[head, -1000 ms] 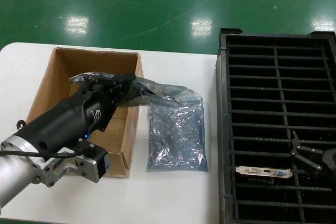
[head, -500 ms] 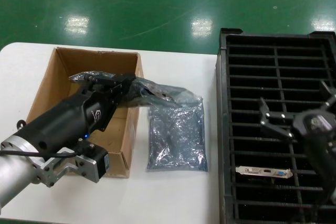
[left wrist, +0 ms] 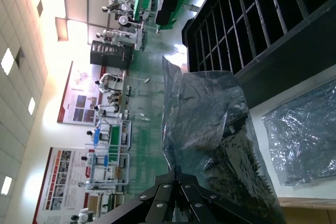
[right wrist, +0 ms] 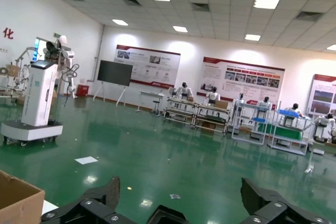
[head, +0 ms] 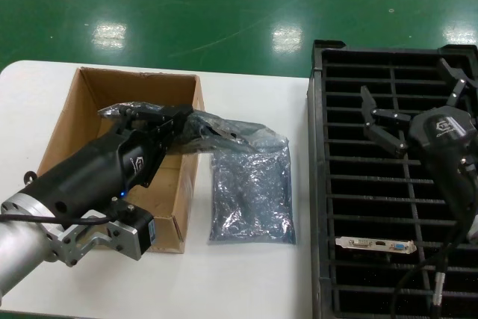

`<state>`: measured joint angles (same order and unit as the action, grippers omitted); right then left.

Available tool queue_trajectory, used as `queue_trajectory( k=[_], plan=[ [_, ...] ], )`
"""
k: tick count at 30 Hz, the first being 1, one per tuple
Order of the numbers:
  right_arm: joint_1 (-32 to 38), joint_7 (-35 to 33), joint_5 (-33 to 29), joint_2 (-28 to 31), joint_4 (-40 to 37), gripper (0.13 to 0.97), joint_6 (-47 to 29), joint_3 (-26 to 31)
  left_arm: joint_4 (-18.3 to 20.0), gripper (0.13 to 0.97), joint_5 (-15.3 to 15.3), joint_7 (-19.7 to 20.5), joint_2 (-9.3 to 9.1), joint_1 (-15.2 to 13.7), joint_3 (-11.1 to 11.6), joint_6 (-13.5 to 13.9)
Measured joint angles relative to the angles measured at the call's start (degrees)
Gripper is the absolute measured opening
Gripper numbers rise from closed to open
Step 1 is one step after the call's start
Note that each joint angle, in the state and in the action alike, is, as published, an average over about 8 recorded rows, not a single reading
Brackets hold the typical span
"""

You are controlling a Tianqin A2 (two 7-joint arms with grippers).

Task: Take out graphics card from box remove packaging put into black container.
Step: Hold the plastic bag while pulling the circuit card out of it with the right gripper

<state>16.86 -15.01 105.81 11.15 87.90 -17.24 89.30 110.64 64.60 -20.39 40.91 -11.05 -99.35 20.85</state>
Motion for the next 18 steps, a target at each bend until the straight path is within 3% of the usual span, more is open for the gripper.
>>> queue_trajectory(
  k=[6, 18],
  plan=[
    [-0.5, 0.6, 0.0, 1.1, 0.9, 0.794, -0.3, 0.4, 0.0, 0.14, 0.0, 0.0, 0.0, 0.0, 0.0, 0.0],
    [-3.5, 0.8, 1.2, 4.6, 4.7, 0.53, -4.4, 0.9, 0.0, 0.14, 0.0, 0.0, 0.0, 0.0, 0.0, 0.0]
  ],
)
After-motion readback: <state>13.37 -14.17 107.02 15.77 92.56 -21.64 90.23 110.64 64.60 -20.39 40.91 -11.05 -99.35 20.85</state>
